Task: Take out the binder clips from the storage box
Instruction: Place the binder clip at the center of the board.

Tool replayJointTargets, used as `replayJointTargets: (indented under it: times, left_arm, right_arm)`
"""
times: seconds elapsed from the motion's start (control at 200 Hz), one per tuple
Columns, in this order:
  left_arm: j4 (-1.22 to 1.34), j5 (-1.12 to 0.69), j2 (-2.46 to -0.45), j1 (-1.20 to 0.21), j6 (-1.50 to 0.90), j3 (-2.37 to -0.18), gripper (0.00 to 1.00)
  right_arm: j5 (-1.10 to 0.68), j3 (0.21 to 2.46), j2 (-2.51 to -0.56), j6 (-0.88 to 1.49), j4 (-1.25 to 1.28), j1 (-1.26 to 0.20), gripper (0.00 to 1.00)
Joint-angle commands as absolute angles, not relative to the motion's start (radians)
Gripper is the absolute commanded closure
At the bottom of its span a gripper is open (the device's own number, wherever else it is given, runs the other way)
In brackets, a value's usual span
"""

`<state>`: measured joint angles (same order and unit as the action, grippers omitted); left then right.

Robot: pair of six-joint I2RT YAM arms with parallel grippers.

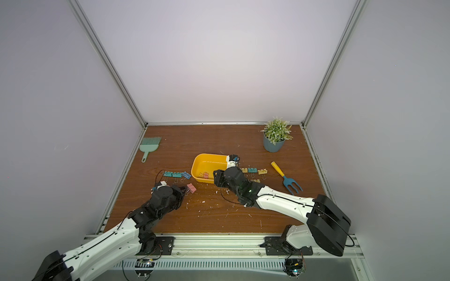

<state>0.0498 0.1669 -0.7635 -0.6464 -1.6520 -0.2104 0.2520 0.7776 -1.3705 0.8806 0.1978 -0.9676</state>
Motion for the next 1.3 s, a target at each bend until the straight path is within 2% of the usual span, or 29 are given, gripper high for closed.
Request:
replayJointTargets:
  times: [0.0,0.43,0.515,0.61,0.681,0.756,0.896,1.016,1.126,1.296]
  left_arm:
    - [0.086,0.167,-0.815,-0.656,-1.695,-0.231,1.00]
    - [0.057,0.270,-0.893,-0.655,-1.752,-0.236,0.99]
    - [0.064,0.264,-0.902,-0.655,-1.741,-0.241,0.84]
    - [0.053,0.259,-0.888,-0.656,-1.745,-0.236,0.78]
    - [0.025,0.265,-0.857,-0.655,-1.743,-0.239,0.67]
    - [-0.018,0.279,-0.803,-0.655,-1.724,-0.242,0.66]
    - [-0.177,0.361,-0.681,-0.655,-1.687,-0.277,0.63]
    - [-0.202,0.434,-0.616,-0.653,-1.515,-0.319,0.63]
    - [-0.192,0.438,-0.640,-0.648,-1.365,-0.378,0.62]
    - [-0.205,0.401,-0.737,-0.622,-1.173,-0.469,0.60]
  right_arm:
    - [0.237,0.808,-1.370,0.889,0.220,-0.974,0.45]
    - [0.258,0.804,-1.370,0.885,0.222,-0.974,0.45]
    - [0.255,0.809,-1.379,0.885,0.219,-0.974,0.45]
    - [0.254,0.819,-1.390,0.886,0.208,-0.974,0.45]
    - [0.239,0.832,-1.403,0.878,0.204,-0.974,0.44]
    - [0.215,0.858,-1.425,0.844,0.196,-0.973,0.44]
    - [0.174,0.989,-1.527,0.766,0.076,-0.970,0.47]
    - [0.157,1.139,-1.643,0.691,-0.058,-0.965,0.52]
    - [0.135,1.276,-1.750,0.623,-0.172,-0.955,0.56]
    - [0.085,1.517,-1.929,0.537,-0.355,-0.953,0.56]
